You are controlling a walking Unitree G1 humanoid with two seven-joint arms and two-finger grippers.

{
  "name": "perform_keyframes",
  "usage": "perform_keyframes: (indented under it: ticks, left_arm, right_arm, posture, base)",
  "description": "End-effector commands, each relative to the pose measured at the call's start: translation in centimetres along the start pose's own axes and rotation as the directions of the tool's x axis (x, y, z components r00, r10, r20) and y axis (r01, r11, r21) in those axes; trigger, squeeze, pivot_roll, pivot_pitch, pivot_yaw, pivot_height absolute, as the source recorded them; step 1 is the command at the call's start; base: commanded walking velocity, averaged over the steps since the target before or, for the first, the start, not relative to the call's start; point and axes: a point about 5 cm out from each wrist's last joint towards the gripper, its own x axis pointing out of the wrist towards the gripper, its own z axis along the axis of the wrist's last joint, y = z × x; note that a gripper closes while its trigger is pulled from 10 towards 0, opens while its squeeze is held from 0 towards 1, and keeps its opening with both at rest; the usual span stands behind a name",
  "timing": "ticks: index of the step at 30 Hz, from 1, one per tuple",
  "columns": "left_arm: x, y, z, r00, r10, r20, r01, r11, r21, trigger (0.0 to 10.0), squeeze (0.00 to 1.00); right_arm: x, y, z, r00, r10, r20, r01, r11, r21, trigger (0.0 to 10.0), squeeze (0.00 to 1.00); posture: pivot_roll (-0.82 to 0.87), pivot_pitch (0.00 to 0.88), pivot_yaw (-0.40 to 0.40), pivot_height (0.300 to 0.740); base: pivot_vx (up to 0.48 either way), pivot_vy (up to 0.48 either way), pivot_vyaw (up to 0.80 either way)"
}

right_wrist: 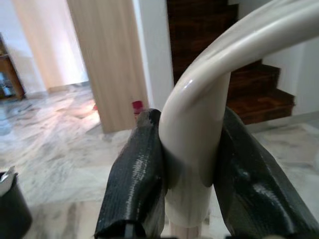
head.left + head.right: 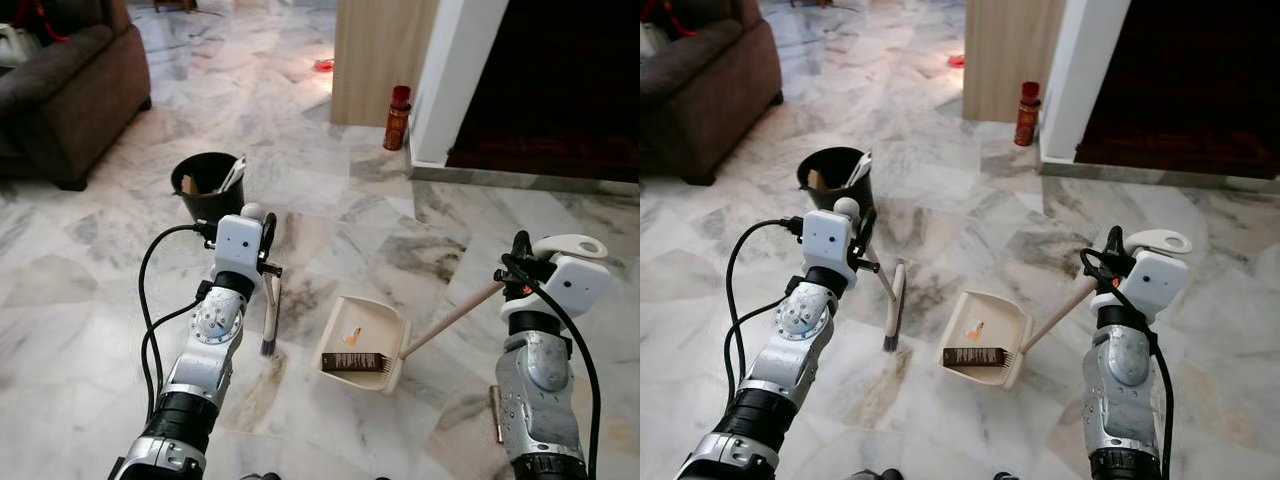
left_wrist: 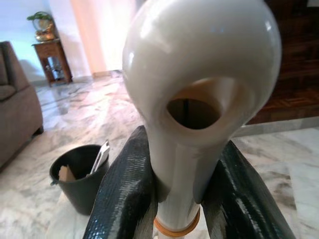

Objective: Sweep floor

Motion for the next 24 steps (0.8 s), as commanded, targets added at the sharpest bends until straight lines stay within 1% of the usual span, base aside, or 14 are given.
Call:
perform_keyframes:
  ticks: [1, 10, 15, 24]
  left_arm:
    - [0.29, 0.52, 1.08, 0.998, 0.013, 0.059, -0.014, 1.0, 0.02, 10.0, 0.0]
    - [0.29, 0.63, 1.2, 0.998, 0.019, 0.062, -0.021, 1.0, 0.021, 10.0, 0.0]
    - [0.26, 0.92, 1.19, 0.998, 0.029, 0.062, -0.03, 0.999, 0.024, 10.0, 0.0]
    - [0.27, 1.15, 1.26, 0.997, 0.036, 0.064, -0.038, 0.999, 0.03, 10.0, 0.0]
  right_arm:
    - [0.28, 0.42, 1.27, 0.997, 0.009, 0.072, -0.011, 1.0, 0.025, 10.0, 0.0]
    - [0.33, 0.21, 1.23, 0.998, 0.002, 0.061, -0.004, 0.999, 0.038, 10.0, 0.0]
    - [0.42, 0.26, 1.34, 0.998, 0.006, 0.066, -0.008, 0.999, 0.035, 10.0, 0.0]
    - [0.49, 0.38, 1.38, 0.998, 0.012, 0.069, -0.014, 0.999, 0.03, 10.0, 0.0]
  posture:
    - [0.04, 0.114, 0.013, 0.74]
    - [0.04, 0.121, 0.008, 0.74]
    - [0.04, 0.126, 0.005, 0.74]
    - [0.04, 0.128, 0.0, 0.74]
  base:
    - [0.0, 0.386, 0.0]
    - [0.0, 0.427, 0.0]
    - [0.0, 0.48, -0.64]
    - [0.0, 0.4, 0.0]
